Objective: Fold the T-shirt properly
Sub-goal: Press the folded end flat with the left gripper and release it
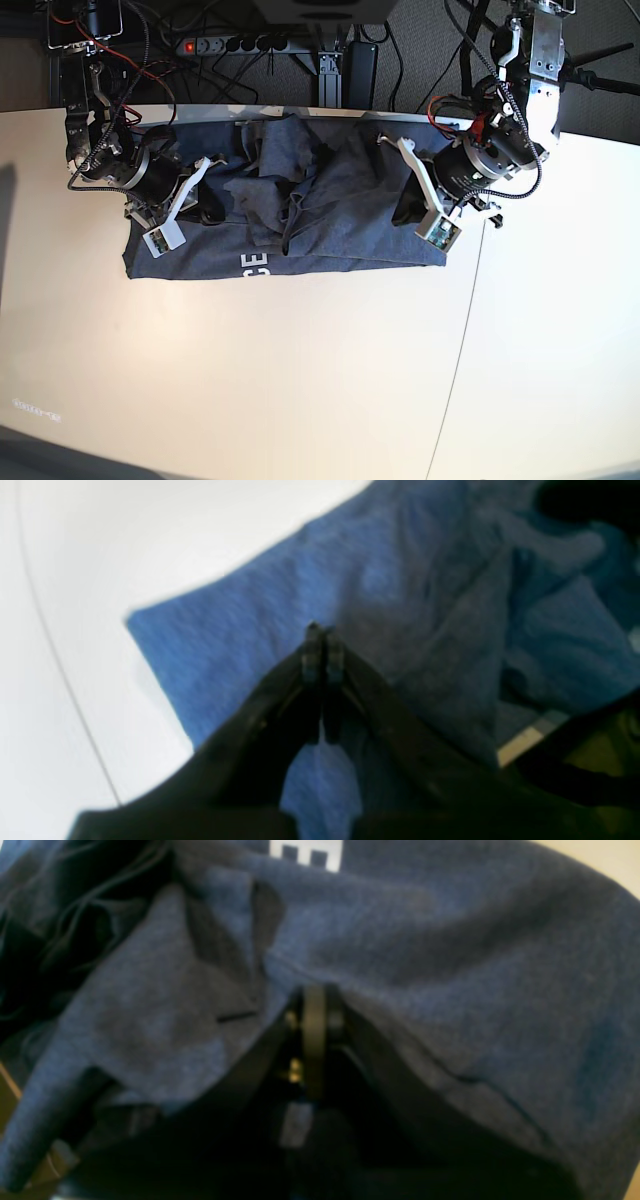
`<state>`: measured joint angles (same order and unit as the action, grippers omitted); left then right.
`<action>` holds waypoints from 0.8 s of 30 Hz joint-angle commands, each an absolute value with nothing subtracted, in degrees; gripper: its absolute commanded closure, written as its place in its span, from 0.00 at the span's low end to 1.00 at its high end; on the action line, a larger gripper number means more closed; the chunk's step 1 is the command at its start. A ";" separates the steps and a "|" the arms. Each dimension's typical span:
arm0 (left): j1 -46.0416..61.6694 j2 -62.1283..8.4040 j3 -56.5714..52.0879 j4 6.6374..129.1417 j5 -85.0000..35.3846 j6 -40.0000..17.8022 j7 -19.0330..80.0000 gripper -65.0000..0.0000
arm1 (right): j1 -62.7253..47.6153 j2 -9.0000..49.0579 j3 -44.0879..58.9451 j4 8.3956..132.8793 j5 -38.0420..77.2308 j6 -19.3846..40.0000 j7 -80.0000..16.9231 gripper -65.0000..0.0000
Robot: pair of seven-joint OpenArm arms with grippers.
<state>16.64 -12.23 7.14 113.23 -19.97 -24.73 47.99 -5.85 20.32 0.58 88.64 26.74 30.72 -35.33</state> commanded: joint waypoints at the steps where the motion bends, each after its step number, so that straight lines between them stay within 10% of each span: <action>1: 16.56 -12.34 6.94 114.15 -20.49 -26.15 46.35 1.00 | -5.08 21.10 0.84 89.56 27.42 31.92 -34.04 1.00; 24: 16.69 -4.29 11.29 105.78 -23.35 -28.75 47.18 1.00 | -5.08 21.10 0.84 89.56 27.42 31.92 -34.04 1.00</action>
<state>17.12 -4.51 11.33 104.79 -22.33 -26.63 47.97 -5.85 20.32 0.58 88.64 26.72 30.72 -35.35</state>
